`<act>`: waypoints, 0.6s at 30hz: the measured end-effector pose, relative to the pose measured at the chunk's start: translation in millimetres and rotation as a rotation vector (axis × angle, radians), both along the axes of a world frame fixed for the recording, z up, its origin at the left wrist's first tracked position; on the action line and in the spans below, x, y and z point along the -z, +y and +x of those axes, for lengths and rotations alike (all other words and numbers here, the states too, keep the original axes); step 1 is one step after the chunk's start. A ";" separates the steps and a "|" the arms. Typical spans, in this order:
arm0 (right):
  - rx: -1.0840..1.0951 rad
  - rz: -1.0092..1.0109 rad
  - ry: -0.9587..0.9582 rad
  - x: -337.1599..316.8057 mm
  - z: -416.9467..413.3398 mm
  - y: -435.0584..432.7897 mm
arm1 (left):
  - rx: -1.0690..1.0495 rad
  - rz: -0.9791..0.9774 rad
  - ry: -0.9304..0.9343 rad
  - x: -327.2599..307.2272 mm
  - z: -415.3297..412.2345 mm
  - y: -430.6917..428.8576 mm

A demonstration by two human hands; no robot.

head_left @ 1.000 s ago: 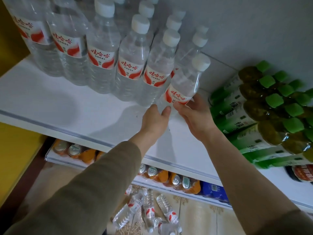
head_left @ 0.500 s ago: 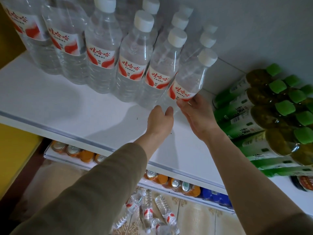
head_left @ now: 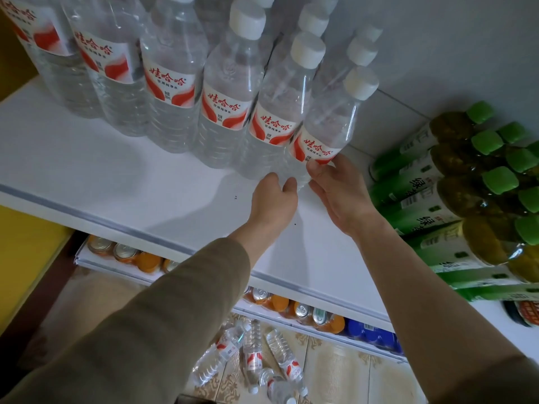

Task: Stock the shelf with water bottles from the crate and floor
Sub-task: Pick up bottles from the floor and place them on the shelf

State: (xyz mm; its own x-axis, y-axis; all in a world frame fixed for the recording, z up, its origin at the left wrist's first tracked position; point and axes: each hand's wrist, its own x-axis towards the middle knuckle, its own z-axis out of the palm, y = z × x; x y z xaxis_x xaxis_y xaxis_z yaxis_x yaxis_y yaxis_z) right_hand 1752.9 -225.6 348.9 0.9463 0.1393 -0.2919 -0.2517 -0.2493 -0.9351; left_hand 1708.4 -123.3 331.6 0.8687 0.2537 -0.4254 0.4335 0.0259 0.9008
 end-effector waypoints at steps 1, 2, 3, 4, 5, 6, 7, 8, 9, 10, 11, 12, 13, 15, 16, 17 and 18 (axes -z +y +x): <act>0.001 0.001 -0.002 0.6 0.2 -0.1 | 0.004 0.001 -0.006 0.9 0.3 0.7; 0.004 -0.001 -0.004 1.1 0.4 0.1 | 0.008 0.001 -0.010 1.6 0.5 1.1; 0.006 -0.004 -0.008 1.3 0.5 0.5 | 0.012 0.001 -0.013 1.9 0.5 1.5; 0.005 -0.005 -0.011 1.5 0.6 1.2 | 0.016 0.001 -0.016 2.4 0.7 1.8; 0.003 -0.005 -0.012 1.6 0.6 2.0 | 0.018 0.000 -0.020 2.7 0.9 2.0; 0.001 -0.004 -0.013 1.9 1.0 2.6 | 0.019 -0.002 -0.026 3.1 1.5 1.9; 0.001 -0.004 -0.013 2.0 1.3 3.0 | 0.018 -0.006 -0.032 2.9 1.9 1.9; 0.005 -0.003 -0.013 2.0 1.6 3.6 | 0.017 -0.012 -0.036 2.6 2.4 1.8; 0.010 -0.003 -0.014 1.8 1.8 4.2 | 0.018 -0.018 -0.037 1.8 2.7 1.7; 0.014 -0.005 -0.017 1.7 2.0 5.0 | 0.020 -0.022 -0.037 1.5 3.2 1.8; 0.015 -0.008 -0.021 1.5 2.4 5.5 | 0.024 -0.020 -0.035 1.4 3.9 2.1; 0.013 -0.014 -0.025 1.6 3.0 5.8 | 0.025 -0.015 -0.033 1.3 4.7 2.3; 0.007 -0.019 -0.029 1.4 3.6 5.8 | 0.024 -0.012 -0.030 1.3 5.7 2.8; -0.006 -0.029 -0.033 1.4 5.5 5.7 | 0.020 -0.011 -0.026 2.0 7.4 3.5; -0.009 -0.030 -0.035 1.2 6.2 6.1 | 0.017 -0.009 -0.024 2.2 7.9 3.5; -0.009 -0.030 -0.036 1.0 7.1 6.2 | 0.016 -0.005 -0.022 1.9 7.9 3.3; -0.010 -0.028 -0.035 1.3 7.6 6.1 | 0.018 0.003 -0.024 2.1 8.1 3.0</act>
